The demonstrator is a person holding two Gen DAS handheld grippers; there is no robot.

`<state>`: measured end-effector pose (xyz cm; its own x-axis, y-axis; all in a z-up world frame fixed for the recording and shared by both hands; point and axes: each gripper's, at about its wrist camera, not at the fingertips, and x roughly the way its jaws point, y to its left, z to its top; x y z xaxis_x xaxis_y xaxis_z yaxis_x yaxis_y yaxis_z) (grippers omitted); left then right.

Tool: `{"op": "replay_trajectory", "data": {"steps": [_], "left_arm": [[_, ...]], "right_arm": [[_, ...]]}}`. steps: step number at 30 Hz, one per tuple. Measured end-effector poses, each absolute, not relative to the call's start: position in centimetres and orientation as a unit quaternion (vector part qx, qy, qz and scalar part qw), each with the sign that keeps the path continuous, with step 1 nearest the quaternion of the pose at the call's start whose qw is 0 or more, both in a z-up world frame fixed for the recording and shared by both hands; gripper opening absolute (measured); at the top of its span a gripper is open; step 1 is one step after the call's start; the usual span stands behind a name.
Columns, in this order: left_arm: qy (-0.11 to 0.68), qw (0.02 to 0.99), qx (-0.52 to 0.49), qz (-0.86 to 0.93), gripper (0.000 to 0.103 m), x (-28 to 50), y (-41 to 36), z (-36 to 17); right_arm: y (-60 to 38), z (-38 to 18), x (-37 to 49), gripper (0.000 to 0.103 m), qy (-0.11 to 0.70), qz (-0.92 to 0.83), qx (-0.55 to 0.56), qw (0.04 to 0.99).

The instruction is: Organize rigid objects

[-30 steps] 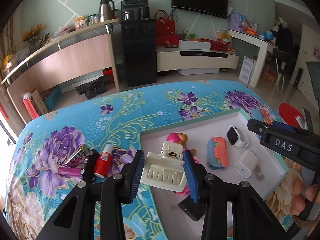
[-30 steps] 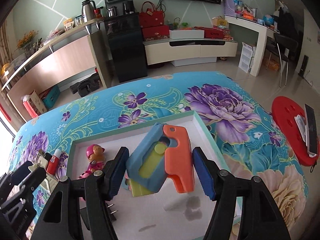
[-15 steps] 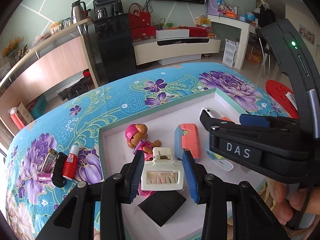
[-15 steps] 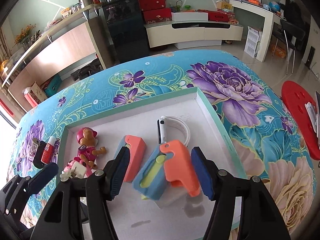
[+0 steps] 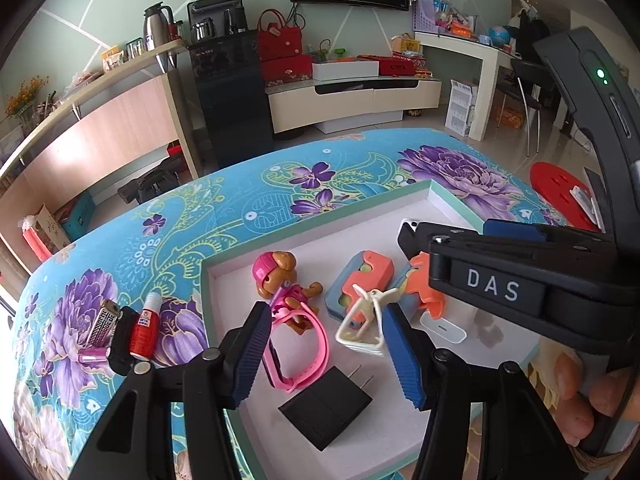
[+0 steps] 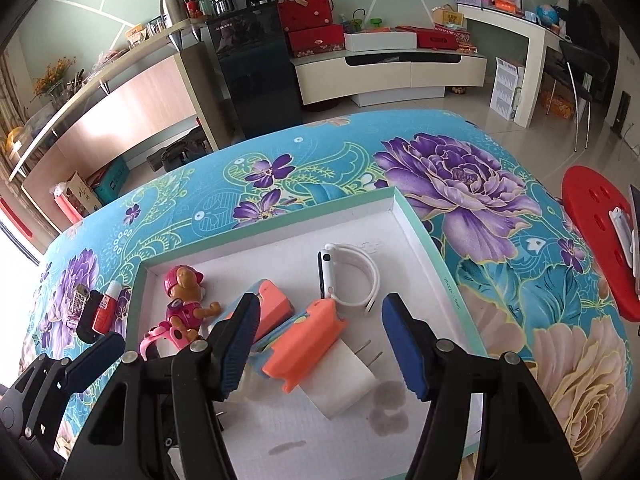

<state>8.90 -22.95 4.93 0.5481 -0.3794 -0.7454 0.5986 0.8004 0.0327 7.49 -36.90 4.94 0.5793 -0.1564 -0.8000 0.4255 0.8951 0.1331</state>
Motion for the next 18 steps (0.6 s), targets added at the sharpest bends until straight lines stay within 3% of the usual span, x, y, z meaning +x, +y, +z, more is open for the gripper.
{"op": "replay_trajectory", "data": {"steps": [11,18], "left_arm": [[0.392,0.905,0.091,-0.134,0.074,13.1,-14.8,5.4],[0.421,0.906,0.032,-0.006,0.075,15.7,-7.0,4.1]], "right_arm": [[-35.3,5.4,8.2,0.065,0.426,-0.15,0.144,0.88],[-31.0,5.9,9.7,0.065,0.423,-0.097,0.114,0.894]]}}
